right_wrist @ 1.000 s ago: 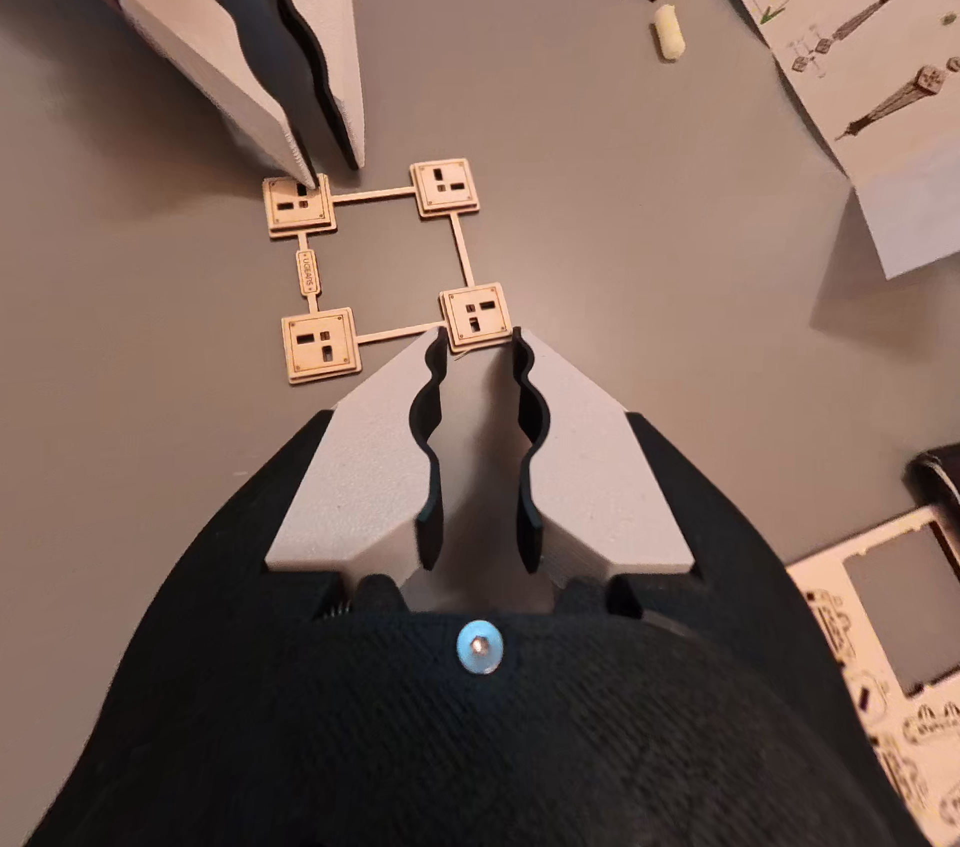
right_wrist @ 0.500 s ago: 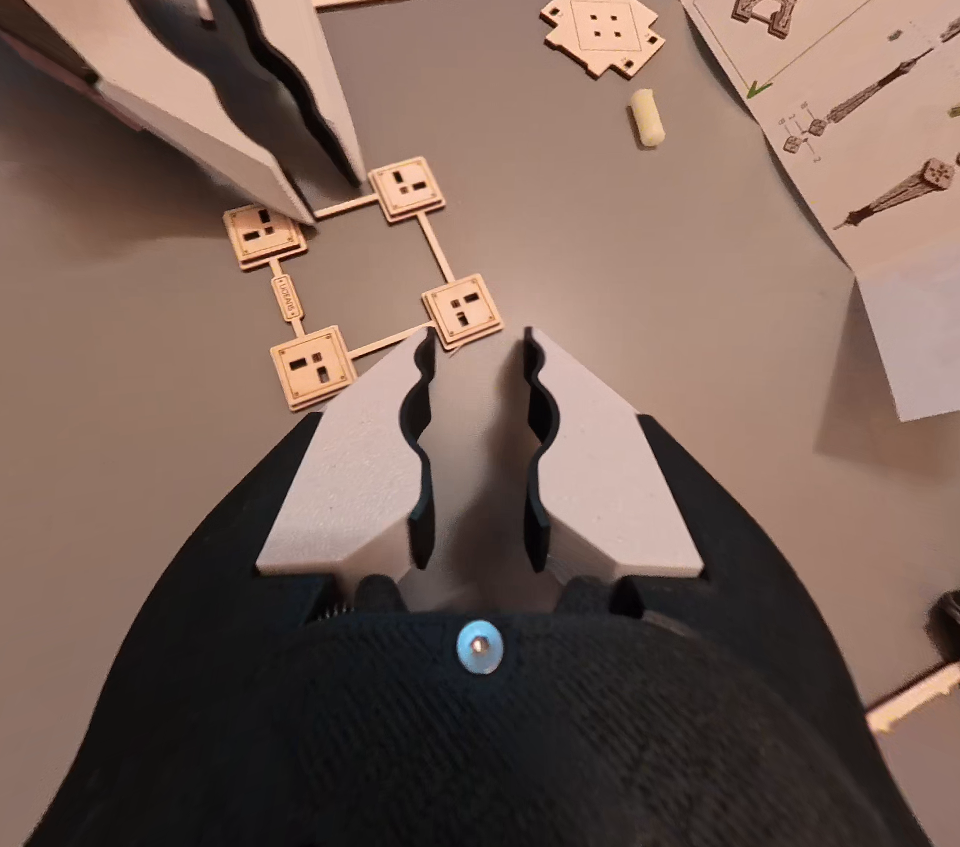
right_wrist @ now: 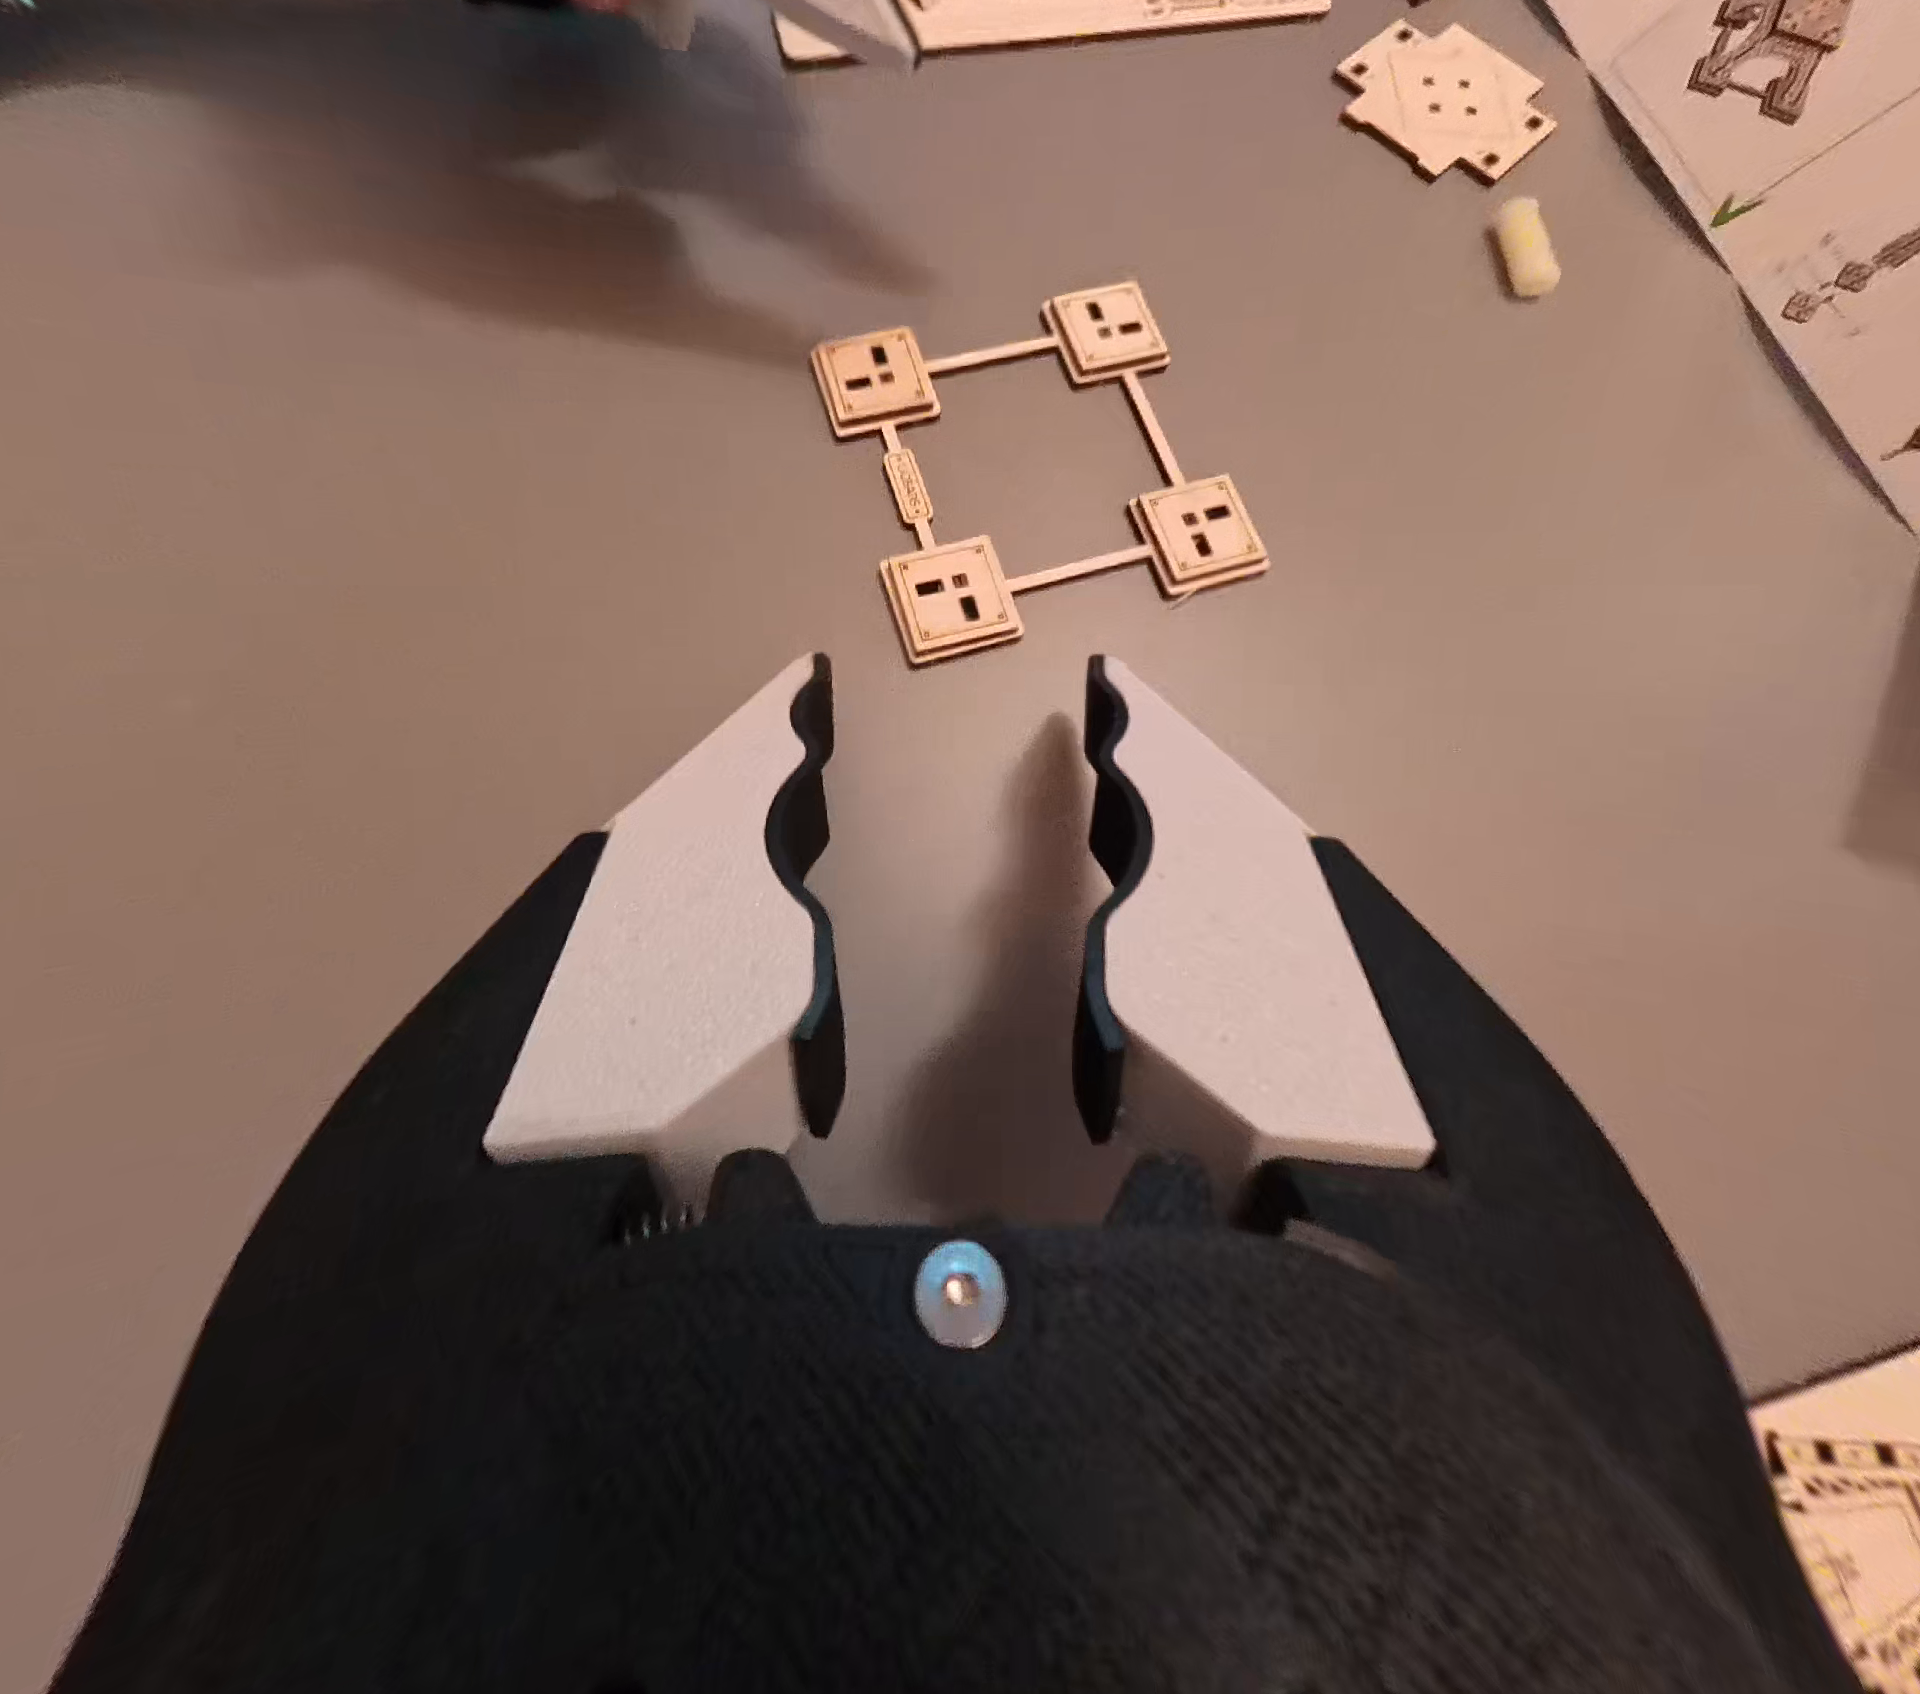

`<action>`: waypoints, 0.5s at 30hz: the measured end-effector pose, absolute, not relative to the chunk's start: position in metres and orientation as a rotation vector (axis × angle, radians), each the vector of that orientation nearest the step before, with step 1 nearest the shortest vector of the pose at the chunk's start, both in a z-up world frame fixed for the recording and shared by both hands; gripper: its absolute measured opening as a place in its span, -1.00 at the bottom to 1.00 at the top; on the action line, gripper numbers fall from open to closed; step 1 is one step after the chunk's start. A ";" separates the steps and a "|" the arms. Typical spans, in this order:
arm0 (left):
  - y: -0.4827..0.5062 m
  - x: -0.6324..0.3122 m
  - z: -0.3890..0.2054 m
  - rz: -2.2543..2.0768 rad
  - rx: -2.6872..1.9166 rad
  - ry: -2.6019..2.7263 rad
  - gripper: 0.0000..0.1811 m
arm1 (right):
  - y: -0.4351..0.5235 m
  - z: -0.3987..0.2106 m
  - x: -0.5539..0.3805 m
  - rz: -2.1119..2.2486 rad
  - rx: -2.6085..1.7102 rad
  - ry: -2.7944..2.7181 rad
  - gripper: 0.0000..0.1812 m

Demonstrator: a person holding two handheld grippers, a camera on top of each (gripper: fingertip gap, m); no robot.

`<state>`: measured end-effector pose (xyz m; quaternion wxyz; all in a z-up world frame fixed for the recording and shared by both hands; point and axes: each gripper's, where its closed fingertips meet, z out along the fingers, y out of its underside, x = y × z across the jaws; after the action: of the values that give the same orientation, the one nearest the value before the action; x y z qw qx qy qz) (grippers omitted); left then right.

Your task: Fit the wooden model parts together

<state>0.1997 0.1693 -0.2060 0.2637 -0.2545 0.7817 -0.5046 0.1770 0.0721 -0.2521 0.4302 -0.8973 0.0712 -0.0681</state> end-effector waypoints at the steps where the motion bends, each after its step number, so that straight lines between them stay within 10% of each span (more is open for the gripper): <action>1: 0.173 0.202 -0.205 -1.366 -0.730 2.093 -0.63 | 0.072 -0.253 0.178 -0.190 -2.243 0.182 -0.48; 15: 0.190 0.220 -0.205 -1.223 -0.810 1.932 -0.47 | 0.090 -0.264 0.175 -0.207 -2.276 0.218 -0.75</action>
<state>0.2201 0.1895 -0.2053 0.3502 -0.3128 0.7460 -0.4723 0.1753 0.0899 -0.2643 0.4106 -0.9039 0.0866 -0.0823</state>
